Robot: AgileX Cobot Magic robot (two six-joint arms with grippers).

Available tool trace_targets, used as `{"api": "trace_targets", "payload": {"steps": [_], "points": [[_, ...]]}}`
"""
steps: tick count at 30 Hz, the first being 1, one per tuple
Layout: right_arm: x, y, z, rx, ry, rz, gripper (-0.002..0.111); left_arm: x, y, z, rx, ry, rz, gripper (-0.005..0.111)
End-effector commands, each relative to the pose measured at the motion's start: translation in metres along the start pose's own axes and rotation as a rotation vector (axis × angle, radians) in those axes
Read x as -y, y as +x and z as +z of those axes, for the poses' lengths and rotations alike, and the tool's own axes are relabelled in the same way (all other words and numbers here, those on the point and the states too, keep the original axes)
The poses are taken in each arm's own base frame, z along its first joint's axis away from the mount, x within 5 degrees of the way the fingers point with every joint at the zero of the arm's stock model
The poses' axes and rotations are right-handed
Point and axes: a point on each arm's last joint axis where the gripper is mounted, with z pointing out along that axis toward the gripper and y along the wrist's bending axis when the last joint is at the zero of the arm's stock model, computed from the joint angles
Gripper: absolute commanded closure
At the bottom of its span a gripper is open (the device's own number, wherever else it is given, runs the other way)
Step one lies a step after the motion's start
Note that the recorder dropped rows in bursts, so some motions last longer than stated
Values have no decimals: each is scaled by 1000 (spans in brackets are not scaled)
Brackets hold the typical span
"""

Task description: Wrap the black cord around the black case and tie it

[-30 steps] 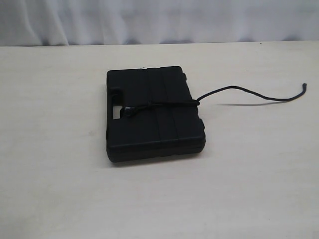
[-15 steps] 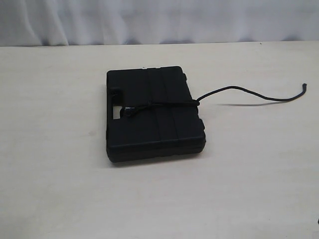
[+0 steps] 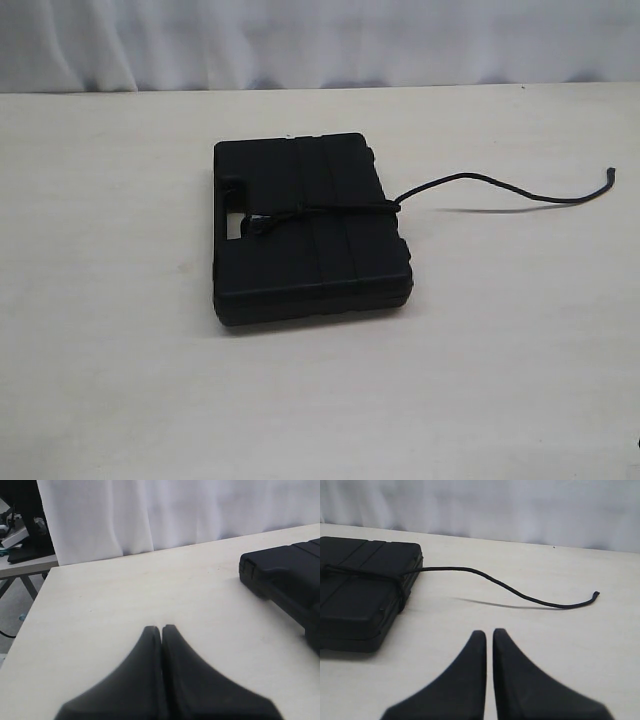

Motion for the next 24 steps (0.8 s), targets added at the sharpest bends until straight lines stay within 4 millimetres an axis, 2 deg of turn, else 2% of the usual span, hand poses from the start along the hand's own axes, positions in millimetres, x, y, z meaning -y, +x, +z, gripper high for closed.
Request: {"api": "trace_targets", "payload": {"steps": [1, 24], "points": [[0, 1, 0, 2, 5, 18, 104, 0, 0, 0, 5, 6, -2, 107], [0, 2, 0, -14, 5, 22, 104, 0, 0, 0, 5, 6, -2, 107]]}}
